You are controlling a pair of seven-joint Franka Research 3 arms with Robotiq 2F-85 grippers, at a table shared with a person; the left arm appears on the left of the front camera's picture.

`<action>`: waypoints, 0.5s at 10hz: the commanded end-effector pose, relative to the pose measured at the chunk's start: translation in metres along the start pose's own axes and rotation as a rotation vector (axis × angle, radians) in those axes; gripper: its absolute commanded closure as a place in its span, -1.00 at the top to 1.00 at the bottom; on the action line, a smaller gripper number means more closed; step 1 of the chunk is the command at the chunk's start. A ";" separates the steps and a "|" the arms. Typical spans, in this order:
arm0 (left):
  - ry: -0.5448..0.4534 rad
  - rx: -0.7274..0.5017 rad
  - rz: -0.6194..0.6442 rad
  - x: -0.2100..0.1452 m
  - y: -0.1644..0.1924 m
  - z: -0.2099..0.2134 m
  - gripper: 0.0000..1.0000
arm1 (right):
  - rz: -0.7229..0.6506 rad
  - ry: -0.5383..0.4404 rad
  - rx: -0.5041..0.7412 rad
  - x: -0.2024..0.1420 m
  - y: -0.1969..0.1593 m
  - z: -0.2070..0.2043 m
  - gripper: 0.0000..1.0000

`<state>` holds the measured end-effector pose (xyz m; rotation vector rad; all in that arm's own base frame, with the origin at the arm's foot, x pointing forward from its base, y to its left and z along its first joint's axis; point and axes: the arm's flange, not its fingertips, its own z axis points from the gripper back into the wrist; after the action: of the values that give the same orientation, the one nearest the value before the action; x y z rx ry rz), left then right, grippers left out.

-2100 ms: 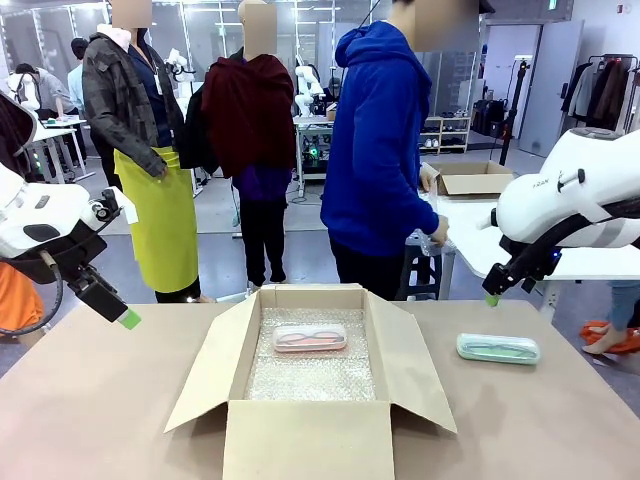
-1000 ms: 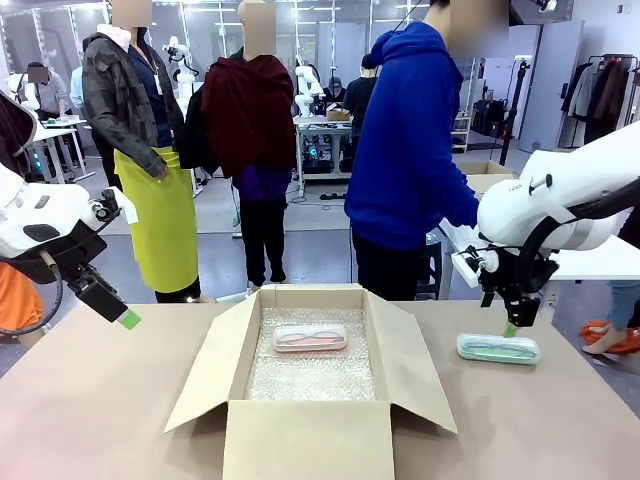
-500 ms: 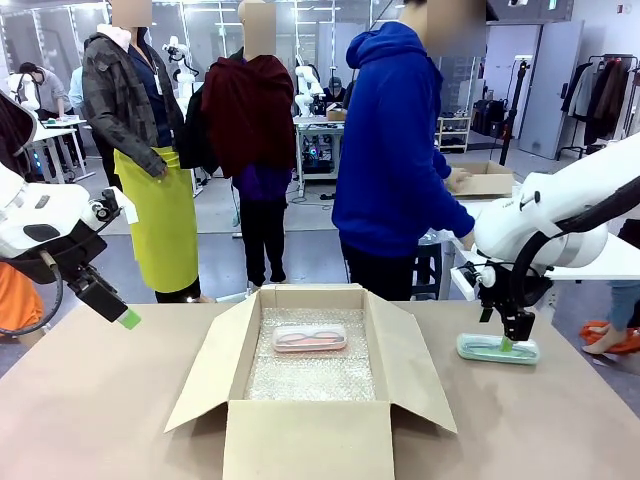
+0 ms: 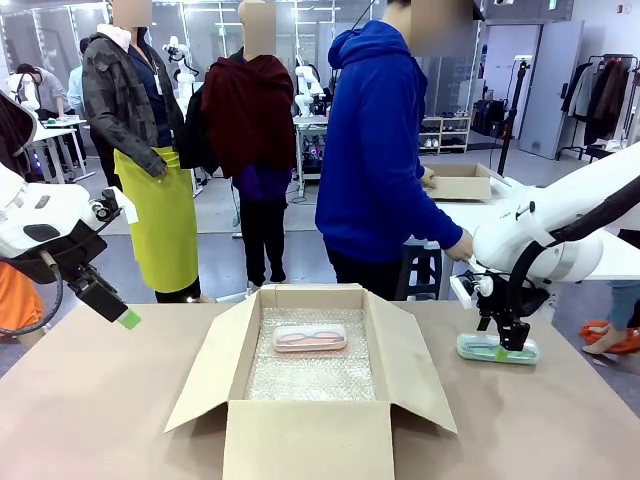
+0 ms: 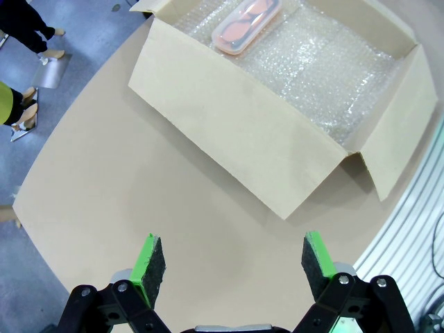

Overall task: Pack the glasses set securely to prepare it for shipping.
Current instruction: Put the Glasses case from the right side of the table into the Package Box.

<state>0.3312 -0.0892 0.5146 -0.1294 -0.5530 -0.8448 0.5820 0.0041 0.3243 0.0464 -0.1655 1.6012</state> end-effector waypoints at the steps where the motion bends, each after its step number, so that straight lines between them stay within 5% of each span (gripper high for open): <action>1: 0.001 0.005 -0.006 -0.001 0.001 0.002 1.00 | -0.045 0.008 -0.016 0.000 0.003 -0.010 1.00; 5: 0.001 0.005 -0.006 -0.001 0.001 0.002 1.00 | -0.099 0.061 0.006 -0.004 0.000 -0.016 0.92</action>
<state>0.3312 -0.0892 0.5146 -0.1294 -0.5530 -0.8448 0.5831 -0.0005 0.3097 0.0356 -0.1347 1.5379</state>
